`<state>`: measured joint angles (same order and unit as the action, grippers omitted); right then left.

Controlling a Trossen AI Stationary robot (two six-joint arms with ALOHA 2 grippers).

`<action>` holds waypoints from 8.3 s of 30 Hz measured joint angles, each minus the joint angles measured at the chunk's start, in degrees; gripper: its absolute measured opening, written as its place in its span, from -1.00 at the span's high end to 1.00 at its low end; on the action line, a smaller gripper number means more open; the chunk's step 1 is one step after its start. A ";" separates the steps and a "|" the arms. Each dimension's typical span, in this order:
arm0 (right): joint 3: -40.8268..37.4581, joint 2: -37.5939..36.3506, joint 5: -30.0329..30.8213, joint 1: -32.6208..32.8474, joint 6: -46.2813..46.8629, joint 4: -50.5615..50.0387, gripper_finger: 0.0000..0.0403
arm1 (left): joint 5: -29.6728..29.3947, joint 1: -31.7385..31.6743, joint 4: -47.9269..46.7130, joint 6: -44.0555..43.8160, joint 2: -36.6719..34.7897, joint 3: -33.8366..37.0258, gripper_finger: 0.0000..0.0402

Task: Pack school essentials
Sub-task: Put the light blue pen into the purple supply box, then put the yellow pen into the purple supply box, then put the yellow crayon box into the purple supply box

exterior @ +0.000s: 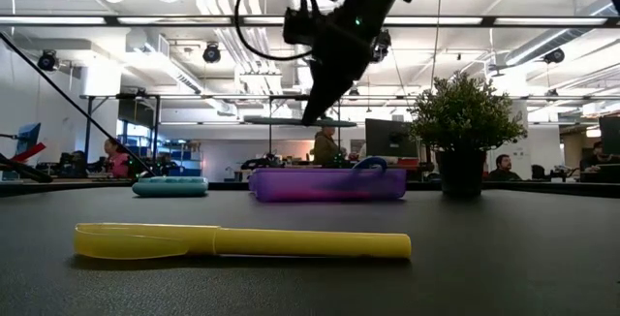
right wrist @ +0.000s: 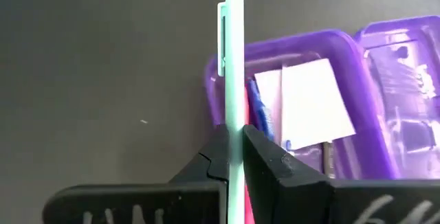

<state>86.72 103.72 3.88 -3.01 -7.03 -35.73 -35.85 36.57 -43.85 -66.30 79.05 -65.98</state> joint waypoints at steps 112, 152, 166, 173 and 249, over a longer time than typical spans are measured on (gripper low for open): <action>-4.71 16.38 0.39 30.19 22.77 26.04 0.34 | -6.17 2.37 17.92 -12.46 1.11 8.26 0.98; -7.09 -3.22 -3.82 -6.18 -2.25 4.61 0.93 | -8.55 1.03 17.90 -12.90 1.07 8.26 0.98; -11.56 0.15 -4.35 -14.06 -6.06 7.78 0.54 | -4.28 -0.62 17.56 -15.87 1.81 8.31 0.81; -9.76 -0.66 -4.35 -14.65 -5.84 5.82 0.19 | 2.10 -0.67 16.01 -15.93 1.81 8.31 0.38; -7.82 0.33 -2.34 12.80 21.81 6.30 0.13 | 30.37 -12.93 5.18 -7.27 18.31 5.03 0.25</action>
<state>78.90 104.05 1.54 9.78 14.78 -29.43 -5.49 23.64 -38.68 -73.57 97.36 -60.94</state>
